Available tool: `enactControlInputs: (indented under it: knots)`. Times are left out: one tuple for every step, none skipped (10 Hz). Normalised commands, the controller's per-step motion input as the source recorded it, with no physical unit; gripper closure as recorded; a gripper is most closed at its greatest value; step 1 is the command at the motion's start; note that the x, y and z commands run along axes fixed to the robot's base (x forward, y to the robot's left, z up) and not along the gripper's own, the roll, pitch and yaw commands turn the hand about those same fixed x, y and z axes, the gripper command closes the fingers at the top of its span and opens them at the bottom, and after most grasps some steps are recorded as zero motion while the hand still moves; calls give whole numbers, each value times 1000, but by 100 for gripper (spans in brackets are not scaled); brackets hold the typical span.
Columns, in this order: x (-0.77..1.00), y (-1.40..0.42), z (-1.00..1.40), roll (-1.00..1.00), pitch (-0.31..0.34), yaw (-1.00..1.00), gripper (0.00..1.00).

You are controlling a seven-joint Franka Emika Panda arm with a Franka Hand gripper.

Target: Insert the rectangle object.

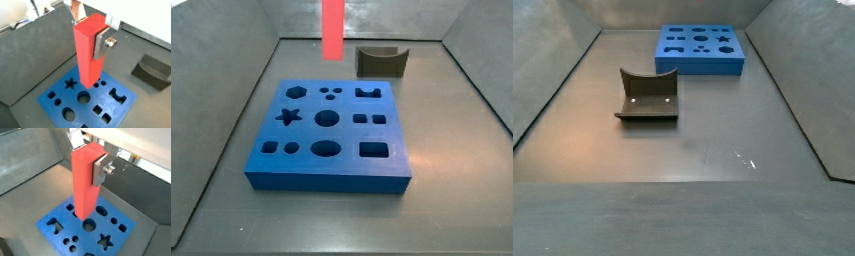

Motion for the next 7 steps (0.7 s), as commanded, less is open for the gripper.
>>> enactControlInputs:
  knots:
    - [137,-151,-180,0,0,-869,100]
    - [169,-157,-177,0,0,-846,100]
    - [291,-186,-149,0,0,-731,100]
    - [437,-209,-189,0,6,-583,100]
    - [540,-231,-200,0,6,-483,100]
    - [569,-243,-206,9,14,-446,100]
    - [669,-263,-226,31,54,-306,100]
